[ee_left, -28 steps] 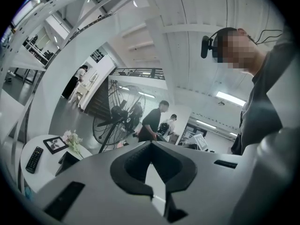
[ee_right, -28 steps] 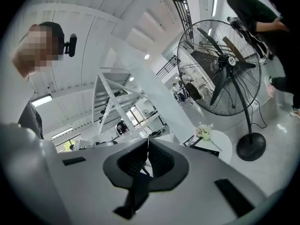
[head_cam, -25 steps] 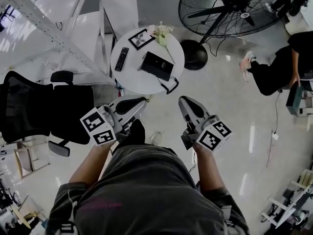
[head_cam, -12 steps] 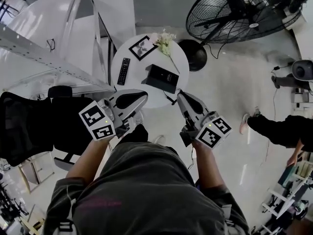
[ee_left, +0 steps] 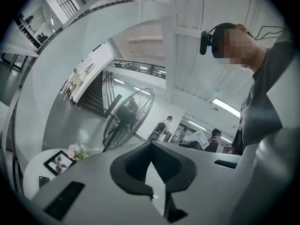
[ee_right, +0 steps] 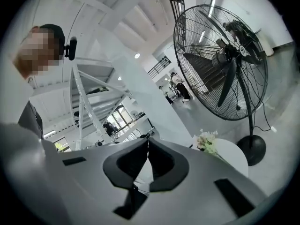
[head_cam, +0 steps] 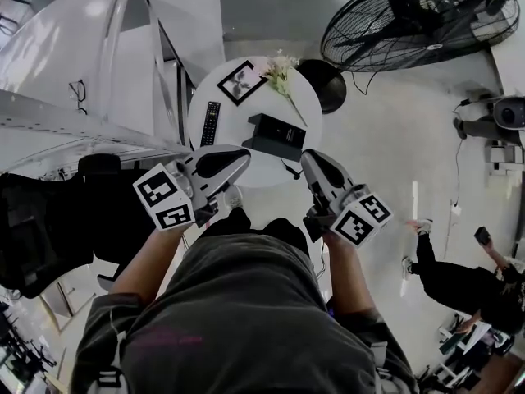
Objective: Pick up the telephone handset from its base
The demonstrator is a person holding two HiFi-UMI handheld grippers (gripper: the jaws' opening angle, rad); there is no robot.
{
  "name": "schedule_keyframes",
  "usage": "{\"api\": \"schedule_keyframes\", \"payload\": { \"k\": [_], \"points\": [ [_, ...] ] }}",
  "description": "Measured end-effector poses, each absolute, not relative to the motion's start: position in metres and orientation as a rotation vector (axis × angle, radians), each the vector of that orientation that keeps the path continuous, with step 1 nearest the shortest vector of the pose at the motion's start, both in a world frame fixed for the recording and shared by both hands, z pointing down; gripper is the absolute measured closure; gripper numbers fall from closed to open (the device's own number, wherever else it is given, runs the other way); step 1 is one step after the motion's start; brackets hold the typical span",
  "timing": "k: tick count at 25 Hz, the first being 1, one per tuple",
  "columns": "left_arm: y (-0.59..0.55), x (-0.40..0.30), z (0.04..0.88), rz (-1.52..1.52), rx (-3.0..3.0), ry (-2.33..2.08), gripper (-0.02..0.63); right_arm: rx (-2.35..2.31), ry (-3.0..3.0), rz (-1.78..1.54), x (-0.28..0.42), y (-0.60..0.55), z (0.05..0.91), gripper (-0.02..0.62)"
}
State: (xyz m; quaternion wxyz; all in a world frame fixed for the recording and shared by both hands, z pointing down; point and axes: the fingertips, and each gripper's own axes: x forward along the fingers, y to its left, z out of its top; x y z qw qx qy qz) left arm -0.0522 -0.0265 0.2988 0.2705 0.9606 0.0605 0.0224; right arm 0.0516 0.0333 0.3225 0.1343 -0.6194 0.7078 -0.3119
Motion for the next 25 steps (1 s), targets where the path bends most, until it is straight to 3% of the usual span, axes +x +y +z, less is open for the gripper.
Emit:
{"api": "schedule_keyframes", "payload": {
  "k": [25],
  "points": [
    [-0.027, -0.001, 0.464, 0.219, 2.354, -0.245, 0.592, -1.567, 2.361, -1.189, 0.118, -0.049, 0.424, 0.574]
  ]
}}
